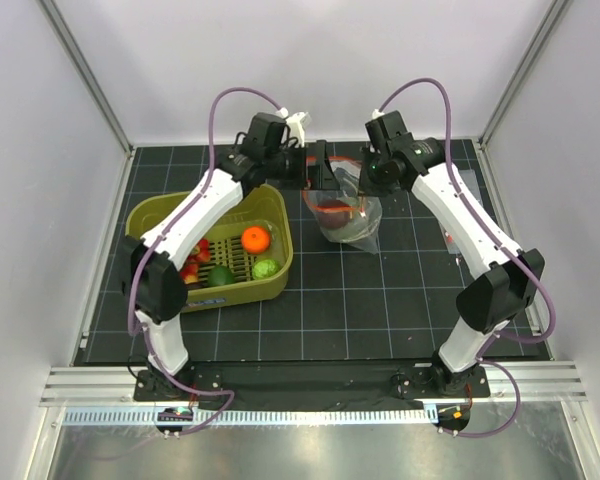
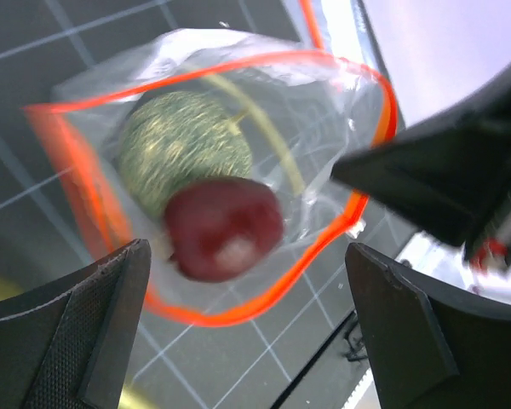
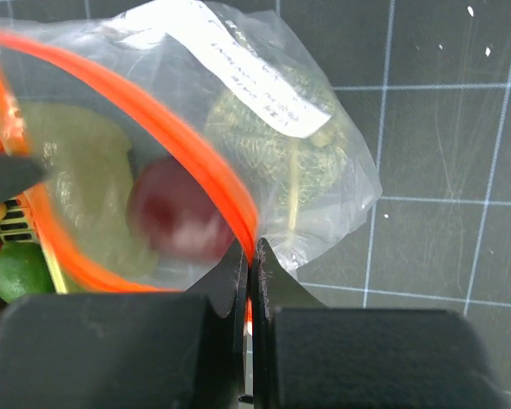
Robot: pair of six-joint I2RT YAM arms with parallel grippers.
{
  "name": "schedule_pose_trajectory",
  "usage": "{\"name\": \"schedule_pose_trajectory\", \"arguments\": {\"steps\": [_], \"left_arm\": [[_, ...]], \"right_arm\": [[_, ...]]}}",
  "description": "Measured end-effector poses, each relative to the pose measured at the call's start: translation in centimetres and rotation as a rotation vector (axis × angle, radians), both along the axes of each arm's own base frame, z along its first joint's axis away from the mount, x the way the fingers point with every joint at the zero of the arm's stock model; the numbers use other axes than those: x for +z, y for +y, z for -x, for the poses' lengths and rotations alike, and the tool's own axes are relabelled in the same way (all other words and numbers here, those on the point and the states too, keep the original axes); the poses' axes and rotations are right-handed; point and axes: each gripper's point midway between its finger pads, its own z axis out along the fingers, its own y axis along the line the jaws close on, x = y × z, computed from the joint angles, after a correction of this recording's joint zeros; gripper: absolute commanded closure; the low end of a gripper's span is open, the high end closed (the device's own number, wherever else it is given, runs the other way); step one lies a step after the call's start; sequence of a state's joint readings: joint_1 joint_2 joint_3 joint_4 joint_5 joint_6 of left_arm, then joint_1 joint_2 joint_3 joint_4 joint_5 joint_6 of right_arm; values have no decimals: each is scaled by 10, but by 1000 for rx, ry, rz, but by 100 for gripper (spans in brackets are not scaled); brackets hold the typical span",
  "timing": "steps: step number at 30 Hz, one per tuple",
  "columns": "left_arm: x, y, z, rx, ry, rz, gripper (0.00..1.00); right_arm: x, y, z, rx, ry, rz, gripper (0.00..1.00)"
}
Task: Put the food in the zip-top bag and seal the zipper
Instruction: Place the fake fruit in the zipper food storage bag, then pick up the fake fruit from the bin.
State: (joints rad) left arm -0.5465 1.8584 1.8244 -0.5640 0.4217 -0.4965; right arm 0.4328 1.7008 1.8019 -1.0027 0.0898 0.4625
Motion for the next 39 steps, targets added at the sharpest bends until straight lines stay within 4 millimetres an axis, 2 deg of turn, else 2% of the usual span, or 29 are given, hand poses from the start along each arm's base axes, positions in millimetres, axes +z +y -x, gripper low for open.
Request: {"name": "schedule_pose_trajectory", "arguments": {"steps": [6, 9, 11, 14, 18, 21, 23, 25, 28, 36, 39], "left_arm": [[16, 40, 34, 83, -24, -65, 0], [21, 51, 37, 114, -39, -90, 0], [17, 60, 37, 156, -44, -124, 0], [3, 85, 41, 230, -25, -195, 0], [-18, 132, 44, 363, 33, -301, 0], [-42, 168, 48, 451, 98, -340, 0], [-55, 183, 49, 482, 145, -361, 0], [-65, 188, 48, 489, 176, -379, 0], [-82, 184, 46, 469, 232, -410, 0], [-165, 171, 44, 396, 462, -511, 0], [-171, 169, 38, 400, 463, -513, 0]], "right_arm": [[-8, -13, 5, -22, 19, 2, 99], [-9, -16, 5, -29, 24, 0, 99], [-10, -17, 5, -30, 24, -2, 99], [-10, -17, 4, -31, 22, -4, 99], [-16, -17, 6, -27, 37, -6, 99], [-20, -16, 8, -22, 47, -9, 99], [-22, -15, 9, -18, 53, -12, 99], [-23, -14, 9, -16, 55, -15, 99], [-23, -13, 8, -13, 53, -19, 99], [-26, -11, 8, -5, 56, -29, 99], [-27, -11, 8, -5, 55, -30, 99]]}}
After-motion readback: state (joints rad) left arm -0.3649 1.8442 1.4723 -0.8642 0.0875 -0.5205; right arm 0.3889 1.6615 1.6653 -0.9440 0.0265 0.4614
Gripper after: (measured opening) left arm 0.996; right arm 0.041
